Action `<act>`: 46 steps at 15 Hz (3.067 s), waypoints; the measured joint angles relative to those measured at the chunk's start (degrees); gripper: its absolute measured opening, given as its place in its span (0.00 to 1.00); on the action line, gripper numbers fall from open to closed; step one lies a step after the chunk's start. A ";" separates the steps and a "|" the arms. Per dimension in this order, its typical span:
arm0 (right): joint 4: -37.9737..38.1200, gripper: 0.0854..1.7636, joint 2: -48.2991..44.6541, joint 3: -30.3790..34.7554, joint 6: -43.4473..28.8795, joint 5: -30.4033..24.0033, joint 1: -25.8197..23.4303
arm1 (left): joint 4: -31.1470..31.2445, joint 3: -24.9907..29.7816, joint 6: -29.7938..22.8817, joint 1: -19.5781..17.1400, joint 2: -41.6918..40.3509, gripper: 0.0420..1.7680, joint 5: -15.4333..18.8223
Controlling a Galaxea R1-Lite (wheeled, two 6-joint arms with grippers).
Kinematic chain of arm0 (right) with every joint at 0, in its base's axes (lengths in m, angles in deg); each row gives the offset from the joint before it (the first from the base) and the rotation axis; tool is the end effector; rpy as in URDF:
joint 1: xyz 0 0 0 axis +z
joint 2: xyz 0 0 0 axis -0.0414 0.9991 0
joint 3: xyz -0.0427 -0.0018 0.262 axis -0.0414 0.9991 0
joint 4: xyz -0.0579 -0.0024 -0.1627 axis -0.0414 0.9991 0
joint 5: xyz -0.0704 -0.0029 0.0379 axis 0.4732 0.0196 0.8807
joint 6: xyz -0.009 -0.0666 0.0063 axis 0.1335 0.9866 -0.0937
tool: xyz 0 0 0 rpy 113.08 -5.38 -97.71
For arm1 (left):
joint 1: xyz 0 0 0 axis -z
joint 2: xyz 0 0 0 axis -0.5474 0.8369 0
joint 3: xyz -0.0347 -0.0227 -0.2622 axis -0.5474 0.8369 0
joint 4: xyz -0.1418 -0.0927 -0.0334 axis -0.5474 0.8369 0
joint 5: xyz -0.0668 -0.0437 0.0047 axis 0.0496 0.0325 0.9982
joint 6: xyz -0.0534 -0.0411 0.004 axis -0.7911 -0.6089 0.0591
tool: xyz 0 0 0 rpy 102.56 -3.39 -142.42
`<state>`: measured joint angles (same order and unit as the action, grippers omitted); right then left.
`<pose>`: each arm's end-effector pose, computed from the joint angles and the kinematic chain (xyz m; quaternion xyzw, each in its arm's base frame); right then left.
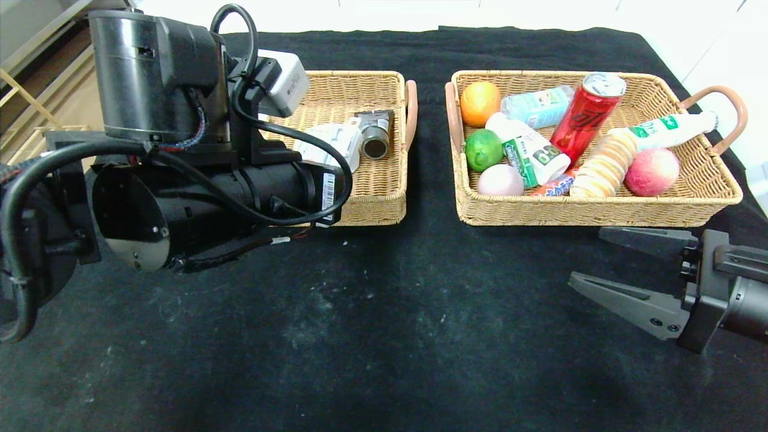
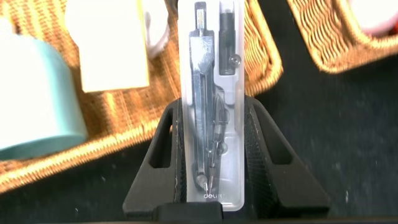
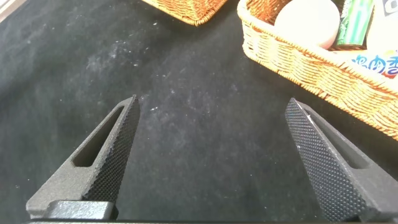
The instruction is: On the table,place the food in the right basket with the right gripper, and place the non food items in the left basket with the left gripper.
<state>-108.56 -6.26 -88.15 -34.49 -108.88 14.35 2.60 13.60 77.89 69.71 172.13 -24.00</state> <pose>0.2137 0.0997 0.1977 -0.0316 0.0297 0.4000 0.9155 0.2688 -0.1708 0.2526 0.0542 0.0892 -0.1468 0.9836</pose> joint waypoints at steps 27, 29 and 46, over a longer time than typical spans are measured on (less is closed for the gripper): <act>-0.06 0.97 -1.24 0.02 0.10 -0.02 0.30 | 7.52 -30.05 0.61 -4.02 20.65 0.48 0.41; -0.06 0.97 -1.29 0.02 0.07 -0.02 0.30 | 7.33 -29.85 0.48 -4.00 20.72 0.58 0.27; 0.02 0.97 -1.32 0.21 0.02 0.06 0.48 | 7.74 -20.39 0.55 -3.64 12.07 0.92 -0.91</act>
<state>-108.54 -7.57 -87.94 -34.46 -108.82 14.83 10.34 -6.80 78.44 66.07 184.20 -24.92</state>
